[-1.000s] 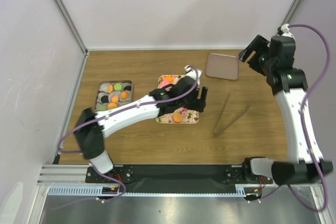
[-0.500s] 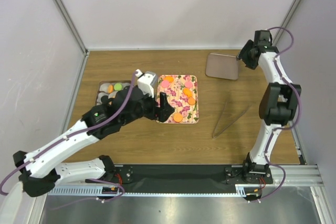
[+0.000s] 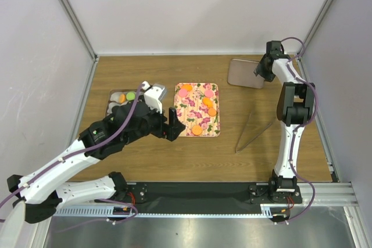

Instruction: Pack the cookies

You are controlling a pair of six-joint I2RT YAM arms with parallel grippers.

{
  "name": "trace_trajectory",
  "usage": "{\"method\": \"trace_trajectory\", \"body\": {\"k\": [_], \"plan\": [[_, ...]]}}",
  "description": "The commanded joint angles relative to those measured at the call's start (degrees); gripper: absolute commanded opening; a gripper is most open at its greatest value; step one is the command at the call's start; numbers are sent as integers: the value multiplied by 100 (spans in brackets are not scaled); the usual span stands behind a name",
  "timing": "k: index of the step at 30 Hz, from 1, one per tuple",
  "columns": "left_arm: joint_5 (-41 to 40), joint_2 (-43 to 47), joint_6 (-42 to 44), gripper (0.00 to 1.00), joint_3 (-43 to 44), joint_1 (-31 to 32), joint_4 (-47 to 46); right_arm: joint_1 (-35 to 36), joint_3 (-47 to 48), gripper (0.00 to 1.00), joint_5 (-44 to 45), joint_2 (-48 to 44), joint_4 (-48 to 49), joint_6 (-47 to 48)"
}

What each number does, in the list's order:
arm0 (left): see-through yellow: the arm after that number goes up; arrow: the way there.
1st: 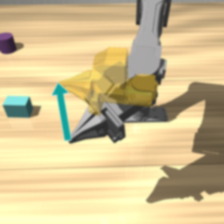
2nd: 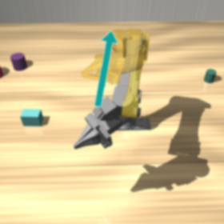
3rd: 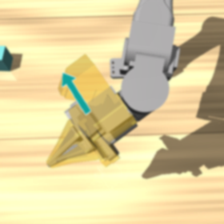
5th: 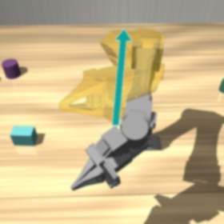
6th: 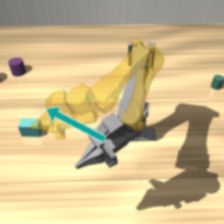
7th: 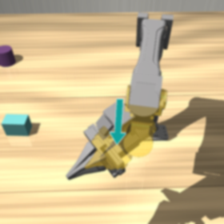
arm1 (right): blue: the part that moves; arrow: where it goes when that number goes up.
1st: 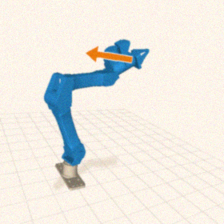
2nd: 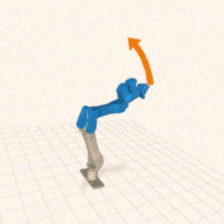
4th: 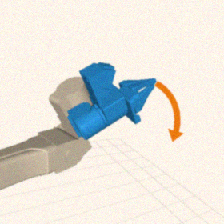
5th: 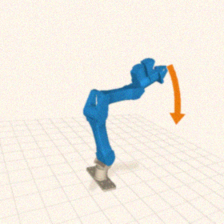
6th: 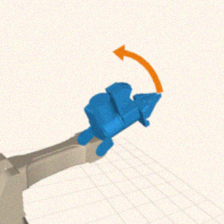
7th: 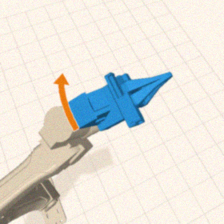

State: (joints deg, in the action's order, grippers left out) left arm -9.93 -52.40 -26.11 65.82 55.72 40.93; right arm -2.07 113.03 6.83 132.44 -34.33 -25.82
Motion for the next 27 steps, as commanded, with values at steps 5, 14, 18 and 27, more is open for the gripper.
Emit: {"method": "trace_trajectory", "body": {"k": [5, 14, 18, 27], "plan": [[-18, 11, 264, 86, -78, -53, -50, 31, 246, 53, 433, 45, 66, 104], [53, -24, 290, 86, -157, -149, -138, -13, 640, 53, 424, 361, -153, 244], [106, -86, 282, 86, -175, -193, -173, -39, 738, 50, 407, 484, -206, 245], [193, -200, 238, 86, -298, -264, -287, -136, 711, 40, 284, 563, -197, 306]]}}
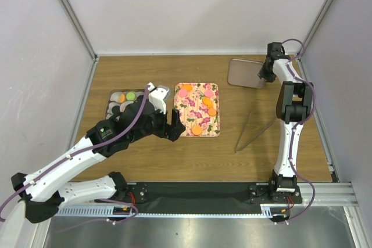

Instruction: Pack the cookies

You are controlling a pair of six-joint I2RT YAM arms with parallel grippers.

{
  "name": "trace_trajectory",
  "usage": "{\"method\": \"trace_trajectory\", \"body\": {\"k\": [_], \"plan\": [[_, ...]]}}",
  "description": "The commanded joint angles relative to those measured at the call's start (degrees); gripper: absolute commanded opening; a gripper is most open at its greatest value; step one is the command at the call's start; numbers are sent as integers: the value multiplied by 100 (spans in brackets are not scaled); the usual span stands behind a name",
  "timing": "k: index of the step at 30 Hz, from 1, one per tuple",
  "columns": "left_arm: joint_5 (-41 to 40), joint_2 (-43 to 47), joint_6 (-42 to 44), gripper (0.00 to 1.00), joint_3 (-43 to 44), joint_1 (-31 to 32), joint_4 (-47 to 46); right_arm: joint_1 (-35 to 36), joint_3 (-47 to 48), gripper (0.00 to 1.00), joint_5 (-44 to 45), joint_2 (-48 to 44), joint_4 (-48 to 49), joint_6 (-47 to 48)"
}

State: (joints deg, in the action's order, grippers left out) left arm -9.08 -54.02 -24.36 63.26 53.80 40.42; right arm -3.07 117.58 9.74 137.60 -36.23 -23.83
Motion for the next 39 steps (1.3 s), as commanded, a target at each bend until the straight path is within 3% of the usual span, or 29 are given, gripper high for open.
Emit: {"method": "trace_trajectory", "body": {"k": [1, 12, 19, 28, 39], "plan": [[126, -82, 54, 87, -42, -80, -254, -44, 257, 39, -16, 74, -16, 107], [284, -205, 1, 86, -104, -221, -369, -27, 116, 26, -165, 144, 63, 46], [538, -249, -51, 88, -157, -493, -509, -18, 125, 0, -218, 65, 63, 37], [1154, -469, -333, 89, -201, -1161, -939, 17, 344, 0, -455, -400, -86, 28], [2119, -1593, -499, 96, 466, -2136, -1598, 517, 91, 0, -675, -1665, -288, -7]]}}
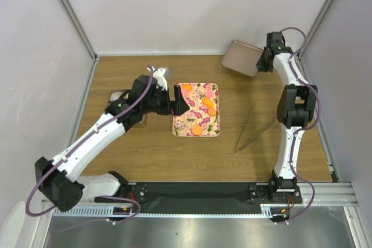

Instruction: Pack the cookies

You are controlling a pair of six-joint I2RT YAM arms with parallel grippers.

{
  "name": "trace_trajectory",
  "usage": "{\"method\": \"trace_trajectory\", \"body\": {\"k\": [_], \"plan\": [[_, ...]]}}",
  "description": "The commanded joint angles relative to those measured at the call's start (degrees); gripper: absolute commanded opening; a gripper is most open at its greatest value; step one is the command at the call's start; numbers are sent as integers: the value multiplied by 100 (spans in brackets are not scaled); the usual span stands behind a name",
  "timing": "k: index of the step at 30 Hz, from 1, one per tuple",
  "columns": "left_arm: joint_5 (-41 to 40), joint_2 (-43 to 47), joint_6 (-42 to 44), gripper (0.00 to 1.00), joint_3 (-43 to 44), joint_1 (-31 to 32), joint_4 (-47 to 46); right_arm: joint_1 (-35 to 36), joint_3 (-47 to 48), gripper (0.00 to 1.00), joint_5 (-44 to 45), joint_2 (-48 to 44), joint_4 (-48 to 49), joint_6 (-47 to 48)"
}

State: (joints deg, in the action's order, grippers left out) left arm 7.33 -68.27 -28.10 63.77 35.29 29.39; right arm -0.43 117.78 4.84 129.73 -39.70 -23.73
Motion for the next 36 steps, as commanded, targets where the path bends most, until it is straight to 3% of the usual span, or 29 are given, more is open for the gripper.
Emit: {"method": "trace_trajectory", "body": {"k": [1, 13, 21, 25, 36], "plan": [[601, -247, -178, 96, 469, -399, -539, 323, -26, 0, -220, -1001, 59, -27], [1541, -1170, -319, 99, 1094, -1594, -1128, 1974, -2459, 0, -854, -3453, 578, -290], [1552, -1303, -389, 98, 901, -1666, -1321, 2688, -3322, 0, -1064, -4271, 823, -528], [1578, -1198, -512, 91, 672, -1666, -1471, 2872, -3428, 0, -1038, -4456, 806, -545], [1763, -872, -583, 60, 435, -1674, -1418, 3303, -3516, 0, -915, -4439, 911, -642]]}}
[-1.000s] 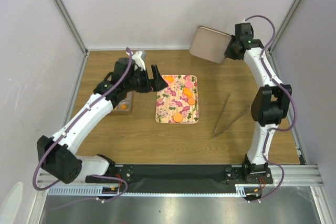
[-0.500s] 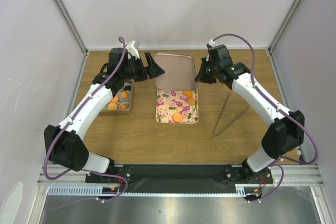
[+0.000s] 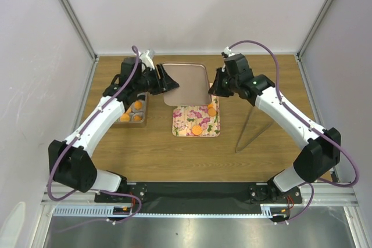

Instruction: Pack the cookies

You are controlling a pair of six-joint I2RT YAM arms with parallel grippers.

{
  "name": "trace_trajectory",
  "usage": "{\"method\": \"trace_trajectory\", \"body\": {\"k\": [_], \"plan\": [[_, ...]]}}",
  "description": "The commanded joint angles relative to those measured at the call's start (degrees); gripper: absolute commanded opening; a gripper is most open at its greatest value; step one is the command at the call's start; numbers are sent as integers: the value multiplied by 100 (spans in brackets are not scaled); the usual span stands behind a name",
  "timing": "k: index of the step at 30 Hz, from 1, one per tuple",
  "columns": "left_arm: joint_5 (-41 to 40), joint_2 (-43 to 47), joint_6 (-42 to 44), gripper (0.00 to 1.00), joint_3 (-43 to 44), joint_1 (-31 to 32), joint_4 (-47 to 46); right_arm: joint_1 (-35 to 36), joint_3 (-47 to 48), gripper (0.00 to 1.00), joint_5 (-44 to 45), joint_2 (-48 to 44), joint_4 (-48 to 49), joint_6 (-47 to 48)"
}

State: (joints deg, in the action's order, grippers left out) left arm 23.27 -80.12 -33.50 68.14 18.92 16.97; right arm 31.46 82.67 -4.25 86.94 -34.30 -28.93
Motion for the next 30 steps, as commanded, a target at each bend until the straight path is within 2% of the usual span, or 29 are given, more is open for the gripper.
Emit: {"method": "trace_trajectory", "body": {"k": [1, 3, 4, 6, 7, 8, 10, 11, 13, 16, 19, 23, 24, 27, 30], "plan": [[222, 330, -43, 51, -2, -37, -159, 158, -75, 0, 3, -186, 398, -131], [275, 409, -69, 41, 6, -37, -71, 193, -111, 0, 29, -186, 433, -131], [301, 444, -87, 30, 6, -37, -10, 246, -129, 0, 73, -186, 442, -96], [293, 549, -131, 18, 15, -37, 86, 325, -146, 1, 319, -186, 416, -52], [232, 593, -157, 6, 15, -37, 218, 386, -146, 4, 363, -194, 425, 1], [196, 672, -218, 0, 7, -37, 288, 422, -164, 16, 416, -195, 468, 36], [100, 760, -289, 0, 6, -37, 499, 605, -173, 34, 993, -247, 451, 211], [-5, 804, -333, 0, 24, -37, 587, 676, -129, 48, 1214, -273, 407, 273], [-120, 919, -491, 0, 120, -29, 920, 887, -155, 64, 1976, -492, 416, 527], [-304, 1085, -763, 0, 252, -37, 1352, 1431, -400, 75, 2629, -861, 748, 844], [-568, 1226, -1149, 0, 497, -46, 1931, 2134, -848, 82, 3016, -1371, 1336, 1432], [-1052, 1078, -1746, 0, 1025, -55, 3064, 3136, -1367, 84, 3439, -1863, 2014, 2458], [-1131, 1042, -1818, 0, 1122, -55, 3449, 3556, -1507, 85, 3535, -1882, 2146, 2653], [-1193, 919, -2108, 1, 1386, -55, 3987, 4233, -1596, 85, 3800, -1812, 2515, 3381], [-1123, 954, -2433, 0, 1378, -46, 4156, 4788, -1676, 86, 4281, -1558, 3068, 4190]]}}
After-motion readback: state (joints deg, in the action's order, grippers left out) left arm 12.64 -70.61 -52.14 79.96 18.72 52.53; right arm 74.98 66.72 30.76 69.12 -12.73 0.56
